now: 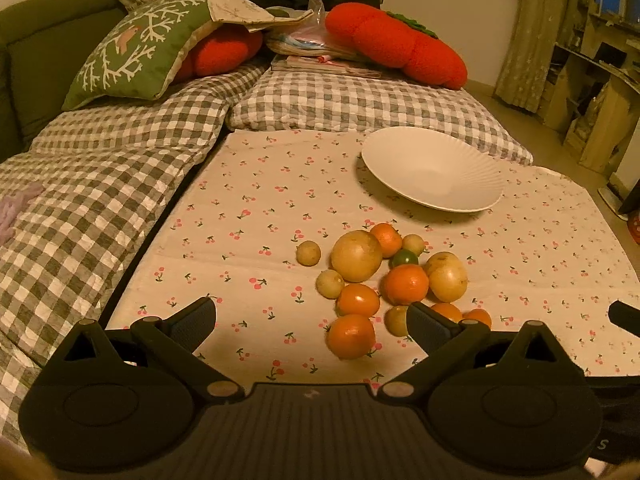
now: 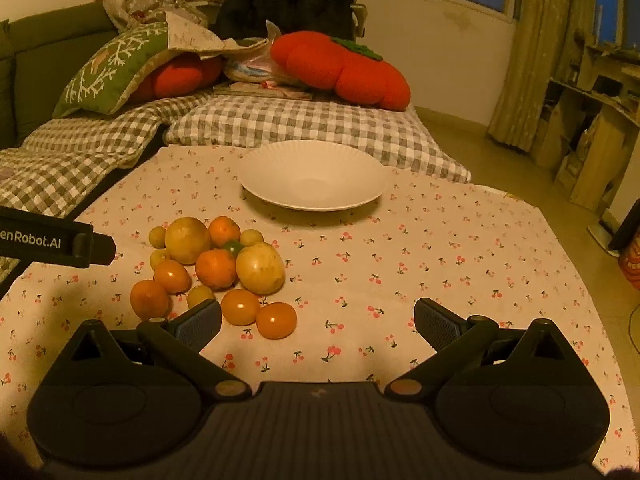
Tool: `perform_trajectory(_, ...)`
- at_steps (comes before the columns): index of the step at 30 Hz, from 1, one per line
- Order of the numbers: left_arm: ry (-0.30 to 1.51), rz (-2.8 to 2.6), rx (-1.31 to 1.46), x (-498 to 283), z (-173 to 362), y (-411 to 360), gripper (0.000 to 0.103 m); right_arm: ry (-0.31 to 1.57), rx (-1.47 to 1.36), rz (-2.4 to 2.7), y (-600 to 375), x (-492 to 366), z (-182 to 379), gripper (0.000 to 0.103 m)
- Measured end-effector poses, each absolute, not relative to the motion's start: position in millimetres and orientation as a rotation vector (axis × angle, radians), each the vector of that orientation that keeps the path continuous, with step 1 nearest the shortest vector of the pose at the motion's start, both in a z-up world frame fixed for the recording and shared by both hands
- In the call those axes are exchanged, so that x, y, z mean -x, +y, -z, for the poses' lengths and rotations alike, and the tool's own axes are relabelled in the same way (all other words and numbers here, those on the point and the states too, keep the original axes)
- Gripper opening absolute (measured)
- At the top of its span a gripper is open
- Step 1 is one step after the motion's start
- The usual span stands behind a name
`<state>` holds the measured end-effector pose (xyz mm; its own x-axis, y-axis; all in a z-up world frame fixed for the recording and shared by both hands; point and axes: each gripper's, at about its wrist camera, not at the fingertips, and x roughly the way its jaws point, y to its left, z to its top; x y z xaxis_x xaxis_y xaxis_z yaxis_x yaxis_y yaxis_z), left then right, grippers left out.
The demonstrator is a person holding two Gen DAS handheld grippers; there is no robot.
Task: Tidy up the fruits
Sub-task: 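Move both tools toward the fruit cluster on the sheet, then grasp a small green lime with the left tool while the right tool grasps a yellow pear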
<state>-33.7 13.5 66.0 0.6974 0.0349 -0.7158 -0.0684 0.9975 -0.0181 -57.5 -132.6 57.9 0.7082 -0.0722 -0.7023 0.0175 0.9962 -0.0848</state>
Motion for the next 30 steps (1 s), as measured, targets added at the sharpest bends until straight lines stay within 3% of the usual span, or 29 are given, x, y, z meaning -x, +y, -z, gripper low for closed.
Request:
perform_trajectory(16, 0.859, 0.055, 0.092, 34, -52, 10, 0.094, 0.813, 0.019, -0.021, -145, 35, -81, 0.103)
perform_trajectory(30, 0.982, 0.188, 0.062, 36, -16, -12, 0.070, 0.953, -0.142, -0.171, -144, -37, -63, 0.098)
